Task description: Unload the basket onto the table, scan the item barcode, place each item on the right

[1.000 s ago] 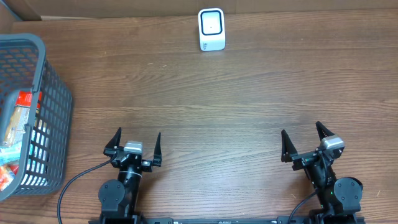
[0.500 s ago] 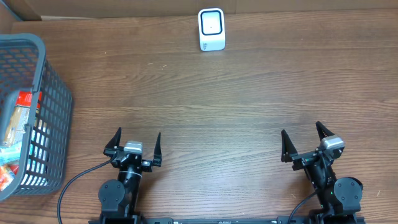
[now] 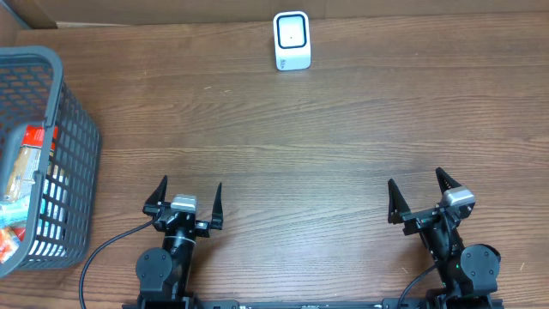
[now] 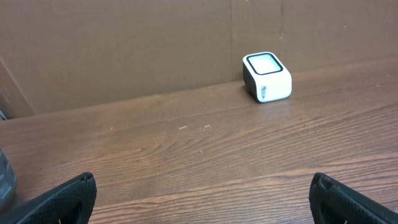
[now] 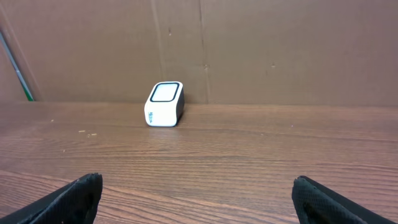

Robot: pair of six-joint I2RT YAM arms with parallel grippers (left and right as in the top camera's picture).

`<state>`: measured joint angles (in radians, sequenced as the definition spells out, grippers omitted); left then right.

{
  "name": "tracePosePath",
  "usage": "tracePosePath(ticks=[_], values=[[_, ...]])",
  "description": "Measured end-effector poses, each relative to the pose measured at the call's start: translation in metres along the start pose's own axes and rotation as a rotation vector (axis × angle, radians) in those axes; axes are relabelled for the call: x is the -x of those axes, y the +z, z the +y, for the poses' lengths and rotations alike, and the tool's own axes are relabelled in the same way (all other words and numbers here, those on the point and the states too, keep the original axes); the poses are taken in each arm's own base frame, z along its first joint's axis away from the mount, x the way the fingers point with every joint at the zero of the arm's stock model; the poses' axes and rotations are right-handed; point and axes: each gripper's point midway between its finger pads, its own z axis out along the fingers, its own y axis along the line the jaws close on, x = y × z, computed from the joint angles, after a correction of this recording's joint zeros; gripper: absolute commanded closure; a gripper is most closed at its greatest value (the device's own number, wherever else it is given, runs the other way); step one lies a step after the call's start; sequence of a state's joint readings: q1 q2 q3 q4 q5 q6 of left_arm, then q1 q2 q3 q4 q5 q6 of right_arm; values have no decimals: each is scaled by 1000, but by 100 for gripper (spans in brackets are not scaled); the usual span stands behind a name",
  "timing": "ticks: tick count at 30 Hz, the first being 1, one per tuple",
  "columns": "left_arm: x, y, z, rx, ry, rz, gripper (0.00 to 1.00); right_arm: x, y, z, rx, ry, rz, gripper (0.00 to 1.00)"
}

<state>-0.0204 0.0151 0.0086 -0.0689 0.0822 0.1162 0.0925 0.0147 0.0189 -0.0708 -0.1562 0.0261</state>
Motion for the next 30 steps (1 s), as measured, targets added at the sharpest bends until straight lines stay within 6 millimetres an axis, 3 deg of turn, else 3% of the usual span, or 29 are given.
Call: tracePosePath(ticks=[12, 22, 30], values=[[4, -4, 3, 11, -4, 43, 0, 0, 0, 0, 0, 0, 2, 0], [79, 2, 13, 5, -49, 139, 0, 0, 0, 0, 0, 0, 1, 0], [124, 27, 12, -70, -133, 577, 0, 0, 0, 0, 0, 0, 1, 0]])
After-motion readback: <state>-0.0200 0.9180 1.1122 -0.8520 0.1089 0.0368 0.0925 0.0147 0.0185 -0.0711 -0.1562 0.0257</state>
